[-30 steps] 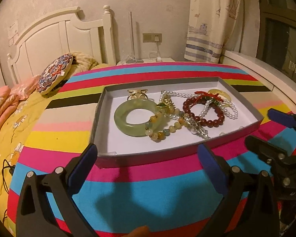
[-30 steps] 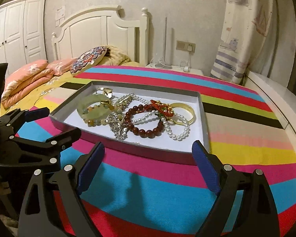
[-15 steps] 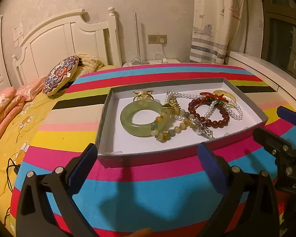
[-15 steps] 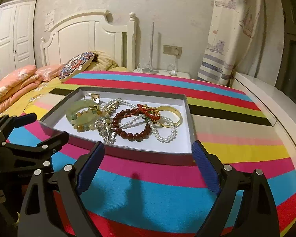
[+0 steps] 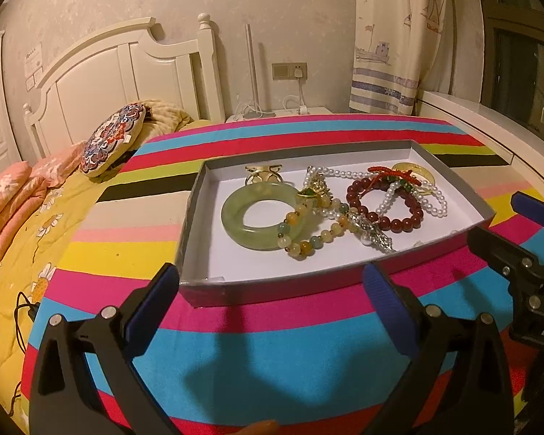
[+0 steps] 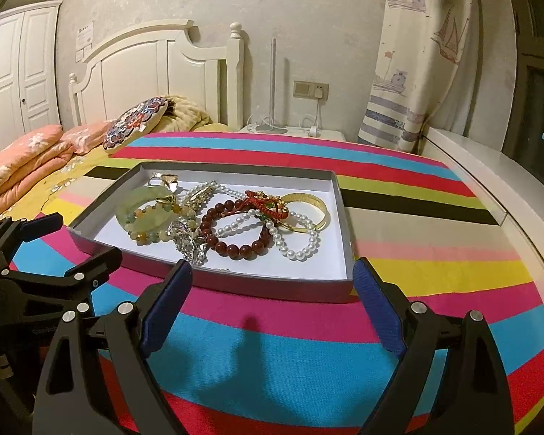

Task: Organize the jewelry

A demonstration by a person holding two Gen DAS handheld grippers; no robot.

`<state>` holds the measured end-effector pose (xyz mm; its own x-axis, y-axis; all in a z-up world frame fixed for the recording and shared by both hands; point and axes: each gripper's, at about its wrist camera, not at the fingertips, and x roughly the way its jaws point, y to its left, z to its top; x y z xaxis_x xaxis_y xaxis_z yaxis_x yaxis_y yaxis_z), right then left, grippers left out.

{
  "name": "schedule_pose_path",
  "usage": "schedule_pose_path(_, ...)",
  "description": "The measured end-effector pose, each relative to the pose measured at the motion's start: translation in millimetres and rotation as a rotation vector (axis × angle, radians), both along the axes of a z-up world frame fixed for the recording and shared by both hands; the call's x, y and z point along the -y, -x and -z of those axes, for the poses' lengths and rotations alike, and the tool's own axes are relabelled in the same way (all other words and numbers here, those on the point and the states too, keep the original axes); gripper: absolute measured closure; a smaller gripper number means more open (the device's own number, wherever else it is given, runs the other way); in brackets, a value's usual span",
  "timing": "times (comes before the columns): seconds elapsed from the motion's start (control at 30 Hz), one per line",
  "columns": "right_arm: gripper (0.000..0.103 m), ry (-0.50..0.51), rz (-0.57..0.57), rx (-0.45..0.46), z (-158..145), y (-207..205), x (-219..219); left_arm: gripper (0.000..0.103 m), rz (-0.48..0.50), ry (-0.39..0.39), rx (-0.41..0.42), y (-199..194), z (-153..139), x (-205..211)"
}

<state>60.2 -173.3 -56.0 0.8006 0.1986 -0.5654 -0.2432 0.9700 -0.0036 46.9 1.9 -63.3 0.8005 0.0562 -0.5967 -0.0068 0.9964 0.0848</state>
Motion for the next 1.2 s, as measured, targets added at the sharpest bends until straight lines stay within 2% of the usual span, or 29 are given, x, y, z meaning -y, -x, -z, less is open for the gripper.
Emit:
schedule_pose_path(0.57, 0.017, 0.003, -0.011, -0.002, 3, 3, -3, 0.002, 0.004, -0.029, 0.014, 2, -1, 4)
schedule_pose_path(0.83, 0.017, -0.002, -0.018, -0.002, 2, 5, -3, 0.002, 0.003, -0.016, 0.016, 3, -1, 3)
schedule_pose_path(1.2, 0.017, -0.003, -0.004, -0.007, 2, 4, -3, 0.002, 0.024, -0.071, 0.024, 7, -1, 10)
